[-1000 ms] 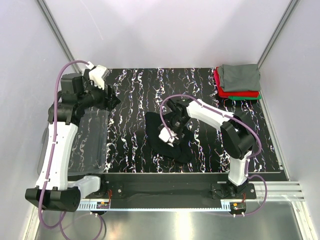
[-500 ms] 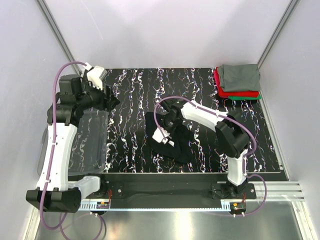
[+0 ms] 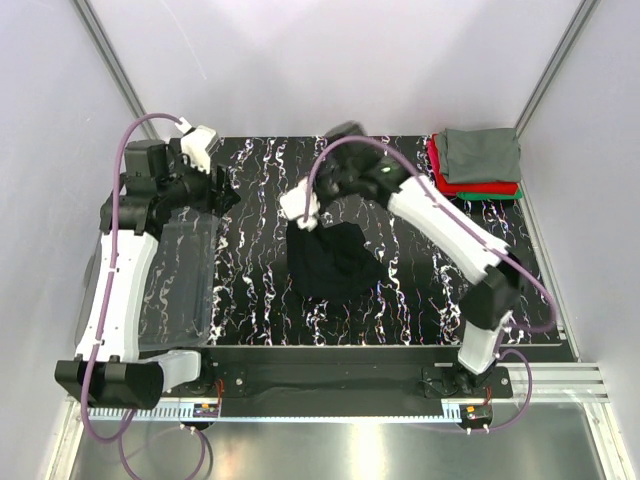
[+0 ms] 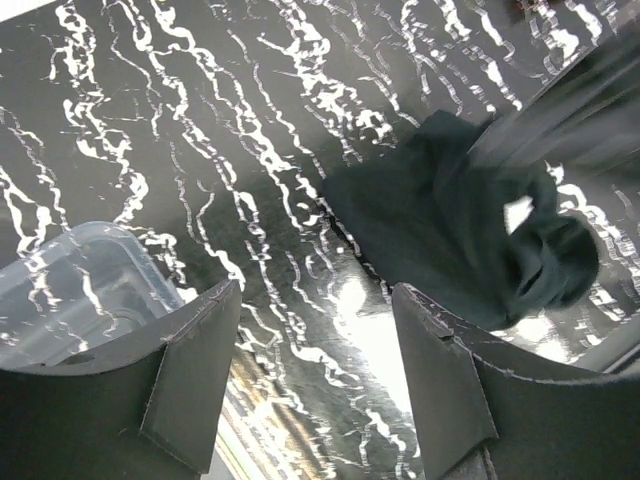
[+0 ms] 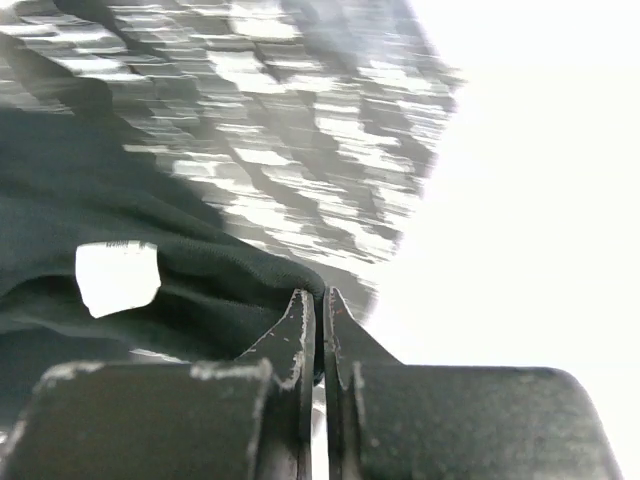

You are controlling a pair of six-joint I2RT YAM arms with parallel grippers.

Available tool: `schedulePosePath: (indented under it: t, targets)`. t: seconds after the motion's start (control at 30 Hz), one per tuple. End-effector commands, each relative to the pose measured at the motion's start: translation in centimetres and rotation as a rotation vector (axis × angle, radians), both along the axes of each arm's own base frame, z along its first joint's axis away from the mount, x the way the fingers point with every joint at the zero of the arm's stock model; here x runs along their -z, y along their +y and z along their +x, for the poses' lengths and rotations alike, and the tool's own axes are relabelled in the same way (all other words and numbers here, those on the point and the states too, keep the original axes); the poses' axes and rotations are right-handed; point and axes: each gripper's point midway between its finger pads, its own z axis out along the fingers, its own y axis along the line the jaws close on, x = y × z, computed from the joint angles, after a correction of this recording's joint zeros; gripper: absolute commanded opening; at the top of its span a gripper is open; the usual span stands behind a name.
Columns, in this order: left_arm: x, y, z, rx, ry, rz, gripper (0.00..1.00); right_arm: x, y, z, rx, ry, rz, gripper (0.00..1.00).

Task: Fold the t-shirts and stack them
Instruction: Flatten the tshirt out

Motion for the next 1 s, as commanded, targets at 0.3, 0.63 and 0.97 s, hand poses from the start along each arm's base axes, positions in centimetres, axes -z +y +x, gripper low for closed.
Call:
schedulePosePath:
  t: [0.3, 0.63, 0.97]
  targets:
    - [-6.4, 2.4, 4.6, -0.056, -0.269, 0.155, 0.68, -27.9, -8.2, 4.8, 0.468, -0.595, 0.433, 0.00]
    - [-6.7, -1.6, 3.8, 0.046, -0.292, 0.233, 0.68, -42.1, -9.8, 2.2, 0.401, -0.876, 0.721, 0.00]
    - [2.6, -3.8, 2.4, 0.178, -0.150, 0.221, 0.68, -38.9, -9.3, 7.3, 0.543, -0.934, 0.601, 0.00]
